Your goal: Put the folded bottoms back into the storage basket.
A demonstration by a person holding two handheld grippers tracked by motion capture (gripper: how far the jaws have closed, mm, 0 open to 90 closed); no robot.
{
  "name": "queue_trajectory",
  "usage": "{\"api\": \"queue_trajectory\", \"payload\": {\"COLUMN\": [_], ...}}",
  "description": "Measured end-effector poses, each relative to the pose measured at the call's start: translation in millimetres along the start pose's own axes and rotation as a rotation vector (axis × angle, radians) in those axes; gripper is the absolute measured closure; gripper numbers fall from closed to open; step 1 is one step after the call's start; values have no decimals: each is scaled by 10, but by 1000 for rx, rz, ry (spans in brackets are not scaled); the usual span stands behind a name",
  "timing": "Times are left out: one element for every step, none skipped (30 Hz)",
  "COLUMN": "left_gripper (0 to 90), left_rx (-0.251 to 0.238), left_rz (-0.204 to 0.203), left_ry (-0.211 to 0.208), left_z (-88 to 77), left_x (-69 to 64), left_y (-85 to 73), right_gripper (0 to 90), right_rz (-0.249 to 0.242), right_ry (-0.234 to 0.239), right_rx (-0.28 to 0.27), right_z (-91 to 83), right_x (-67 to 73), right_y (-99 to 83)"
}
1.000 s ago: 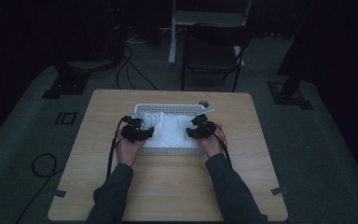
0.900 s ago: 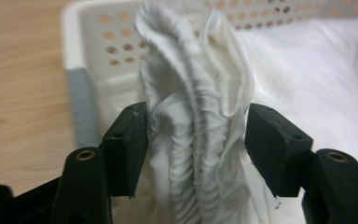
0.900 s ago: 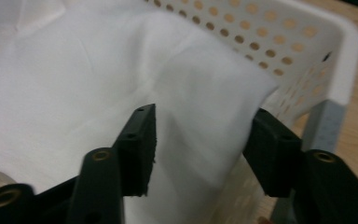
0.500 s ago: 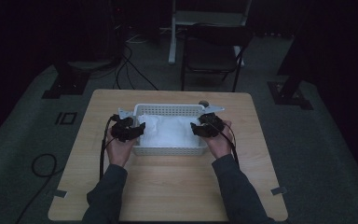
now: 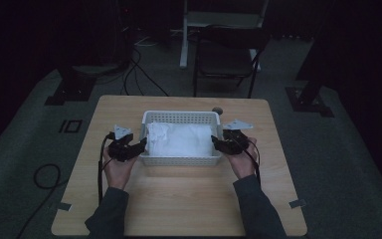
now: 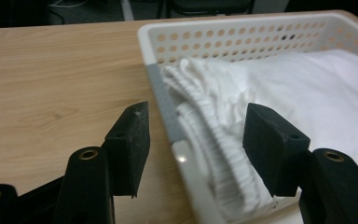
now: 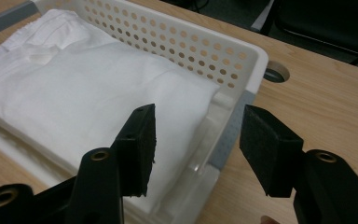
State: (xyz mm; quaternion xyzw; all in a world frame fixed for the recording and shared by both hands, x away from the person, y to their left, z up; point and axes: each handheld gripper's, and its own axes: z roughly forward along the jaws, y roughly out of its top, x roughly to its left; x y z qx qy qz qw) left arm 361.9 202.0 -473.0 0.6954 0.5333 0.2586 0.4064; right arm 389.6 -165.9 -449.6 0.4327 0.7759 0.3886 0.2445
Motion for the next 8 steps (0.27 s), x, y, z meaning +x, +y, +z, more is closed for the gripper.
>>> {"api": "queue_trajectory", "payload": {"left_gripper": [406, 405, 405, 405, 404, 404, 404, 404], "left_rx": [-1, -3, 0, 4, 1, 0, -5, -6], "left_rz": [5, 5, -2, -6, -13, -18, -31, -36], "left_ry": [6, 12, 15, 20, 26, 27, 31, 37], "left_z": [-12, -21, -26, -31, -40, -51, -63, -70], "left_x": [14, 32, 55, 80, 105, 127, 162, 189], "left_y": [-25, -48, -63, -71, -79, -84, -96, -107], "right_gripper": [457, 451, 452, 452, 448, 448, 451, 447], "right_rz": [2, 4, 8, 16, 32, 45, 60, 85], "right_ry": [1, -2, -4, -6, -5, -6, -7, -7], "right_rx": [-6, -4, -6, -13, -18, -25, -32, -37], "right_z": [-24, -45, -66, -90, -115, -140, -159, -179], "right_x": [-7, -18, -29, -48, -72, -101, -123, -164], "right_y": [-33, -66, -100, -136, -169, -204, -231, -261]}}
